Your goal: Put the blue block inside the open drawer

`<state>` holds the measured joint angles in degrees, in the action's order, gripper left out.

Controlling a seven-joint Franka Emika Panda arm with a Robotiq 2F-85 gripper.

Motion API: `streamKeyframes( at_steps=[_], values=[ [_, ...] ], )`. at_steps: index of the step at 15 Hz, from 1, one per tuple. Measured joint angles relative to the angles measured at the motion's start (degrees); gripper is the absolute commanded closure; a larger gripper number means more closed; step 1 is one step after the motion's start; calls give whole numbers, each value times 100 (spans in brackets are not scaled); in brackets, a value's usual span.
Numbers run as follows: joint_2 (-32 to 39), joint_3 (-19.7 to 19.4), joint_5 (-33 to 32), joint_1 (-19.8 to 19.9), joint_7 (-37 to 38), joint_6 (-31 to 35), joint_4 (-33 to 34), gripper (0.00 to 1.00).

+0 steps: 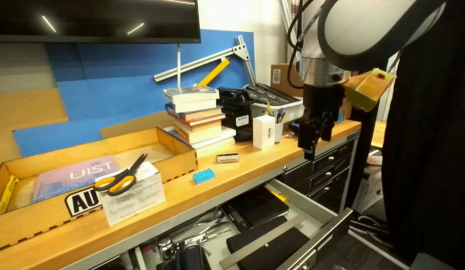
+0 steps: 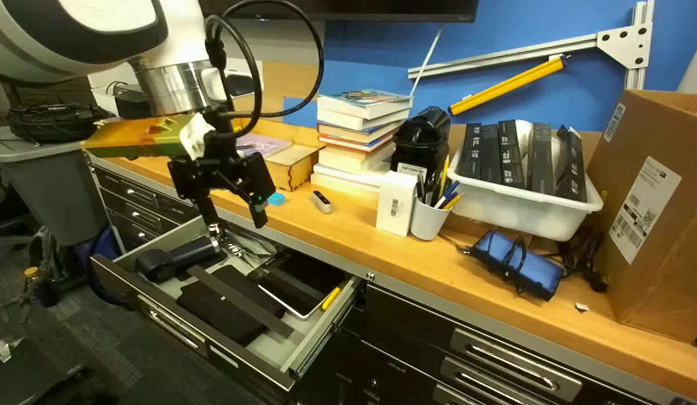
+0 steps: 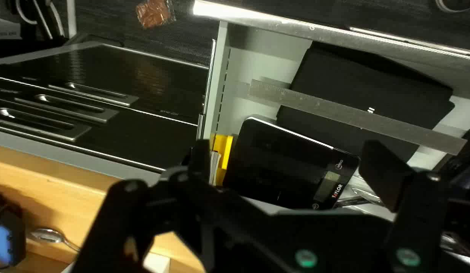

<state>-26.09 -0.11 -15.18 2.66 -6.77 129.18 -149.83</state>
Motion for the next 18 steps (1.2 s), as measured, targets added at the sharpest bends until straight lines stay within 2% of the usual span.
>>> streamKeyframes(
  at_steps=[11, 14, 18],
  values=[
    [92, 29, 1, -28, 17, 42, 71, 0],
    [629, 205, 30, -208, 84, 129, 624, 0],
    [1810, 542, 31, -468, 273, 146, 1818, 0]
  ],
)
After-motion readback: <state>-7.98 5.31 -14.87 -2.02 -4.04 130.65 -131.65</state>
